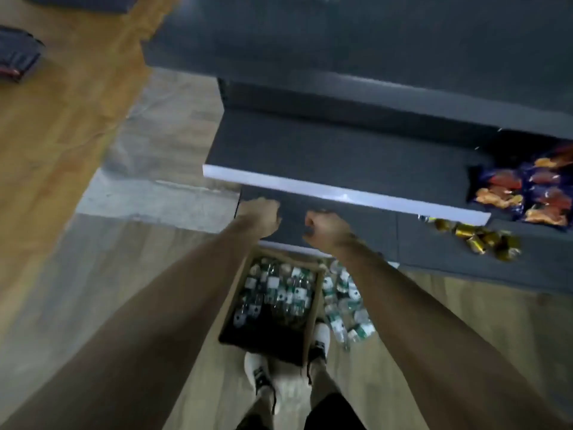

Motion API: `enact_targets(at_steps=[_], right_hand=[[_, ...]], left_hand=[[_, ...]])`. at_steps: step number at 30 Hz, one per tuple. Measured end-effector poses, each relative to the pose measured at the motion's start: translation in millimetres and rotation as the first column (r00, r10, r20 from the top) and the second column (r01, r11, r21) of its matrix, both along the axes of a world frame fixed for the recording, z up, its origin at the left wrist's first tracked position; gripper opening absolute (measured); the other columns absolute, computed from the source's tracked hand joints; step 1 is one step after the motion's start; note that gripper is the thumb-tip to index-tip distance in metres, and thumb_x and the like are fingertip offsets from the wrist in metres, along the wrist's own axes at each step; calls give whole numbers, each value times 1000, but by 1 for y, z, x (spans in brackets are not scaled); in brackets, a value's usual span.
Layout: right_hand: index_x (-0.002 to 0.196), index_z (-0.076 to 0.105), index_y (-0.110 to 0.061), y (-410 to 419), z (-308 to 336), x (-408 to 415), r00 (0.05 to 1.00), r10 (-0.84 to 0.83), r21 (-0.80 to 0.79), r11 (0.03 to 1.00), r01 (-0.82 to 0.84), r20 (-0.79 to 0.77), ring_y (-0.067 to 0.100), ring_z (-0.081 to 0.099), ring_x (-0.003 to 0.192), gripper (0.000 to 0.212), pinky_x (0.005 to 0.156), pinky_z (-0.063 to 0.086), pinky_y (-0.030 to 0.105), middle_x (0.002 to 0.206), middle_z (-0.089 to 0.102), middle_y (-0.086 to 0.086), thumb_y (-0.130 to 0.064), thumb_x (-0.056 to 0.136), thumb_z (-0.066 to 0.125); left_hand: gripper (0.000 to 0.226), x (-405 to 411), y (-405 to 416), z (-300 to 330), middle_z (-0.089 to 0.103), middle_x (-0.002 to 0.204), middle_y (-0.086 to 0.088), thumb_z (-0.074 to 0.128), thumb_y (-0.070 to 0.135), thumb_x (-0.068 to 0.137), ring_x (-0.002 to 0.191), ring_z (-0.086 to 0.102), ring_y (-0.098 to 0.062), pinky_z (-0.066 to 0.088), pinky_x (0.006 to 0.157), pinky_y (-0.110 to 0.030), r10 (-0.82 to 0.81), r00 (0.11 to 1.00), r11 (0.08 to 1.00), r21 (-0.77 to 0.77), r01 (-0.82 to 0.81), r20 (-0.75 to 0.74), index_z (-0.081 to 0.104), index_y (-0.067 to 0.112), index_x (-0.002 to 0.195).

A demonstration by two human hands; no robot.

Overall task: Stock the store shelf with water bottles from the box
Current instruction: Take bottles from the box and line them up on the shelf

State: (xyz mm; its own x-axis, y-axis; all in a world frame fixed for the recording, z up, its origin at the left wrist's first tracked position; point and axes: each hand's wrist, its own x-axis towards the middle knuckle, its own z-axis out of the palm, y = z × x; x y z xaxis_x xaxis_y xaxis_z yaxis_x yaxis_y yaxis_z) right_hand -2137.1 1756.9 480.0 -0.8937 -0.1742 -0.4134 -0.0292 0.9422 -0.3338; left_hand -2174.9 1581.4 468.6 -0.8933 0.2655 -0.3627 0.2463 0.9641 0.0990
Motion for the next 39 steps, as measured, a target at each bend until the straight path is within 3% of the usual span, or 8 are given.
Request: enact_targets(at_steps=[4,8,14,17,23,31,34,39], right_hand=[[109,63,-9,-5,-105,38,985,-36,-27,999,42,168,35,63,104,29,78,47,33,113,64,17,-30,90,66],[120,55,-3,-7,-207,87,933,-65,-37,996,84,354,36,59,108,38,79,45,36,118,59,20,-25,91,65],[133,49,-10,-16,-338,144,834,-100,-27,990,136,543,35,56,115,47,91,51,41,132,51,16,-29,91,62],[135,47,-11,-20,-396,161,810,-173,-20,975,222,560,32,53,118,47,89,46,36,135,48,14,-26,93,63],[140,45,-10,-36,-525,174,771,-247,27,958,286,587,32,49,126,52,100,48,43,143,42,16,-27,94,63],[139,45,-18,-46,-689,180,764,-280,63,952,300,581,35,53,123,48,91,53,43,144,42,15,-27,94,61],[142,43,-19,-44,-738,179,732,-272,83,955,284,625,30,58,116,48,79,49,35,141,47,13,-24,97,58],[139,47,-22,-48,-784,183,716,-199,73,976,204,669,32,47,128,52,101,48,45,145,41,12,-29,91,65]], left_hand=[[25,48,-8,-100,65,114,-13,50,30,92,104,62,-35,50,90,-40,103,975,994,14,-108,197,62,17,110],[30,100,-18,-205,60,122,-18,50,26,96,110,58,-38,47,94,-45,153,912,988,-40,-149,380,58,10,121],[27,153,-22,-310,65,114,-10,48,29,97,103,61,-32,48,79,-38,150,892,988,-44,-146,426,58,16,119],[25,167,-21,-363,63,117,-9,50,27,96,104,60,-29,52,84,-42,150,876,988,-31,-153,458,58,14,116],[17,183,-23,-478,62,108,-7,49,26,98,94,60,-27,51,76,-37,183,848,978,-3,-210,497,58,14,106],[16,186,-28,-635,60,112,-6,47,19,98,98,59,-26,52,78,-40,219,806,973,-57,-225,550,57,15,110],[20,186,-23,-675,59,115,-8,46,20,98,98,60,-29,55,78,-44,213,807,973,-45,-226,551,56,16,115],[25,195,-14,-711,58,117,-8,48,22,98,102,58,-26,51,78,-39,180,802,978,-19,-206,569,56,18,121]])
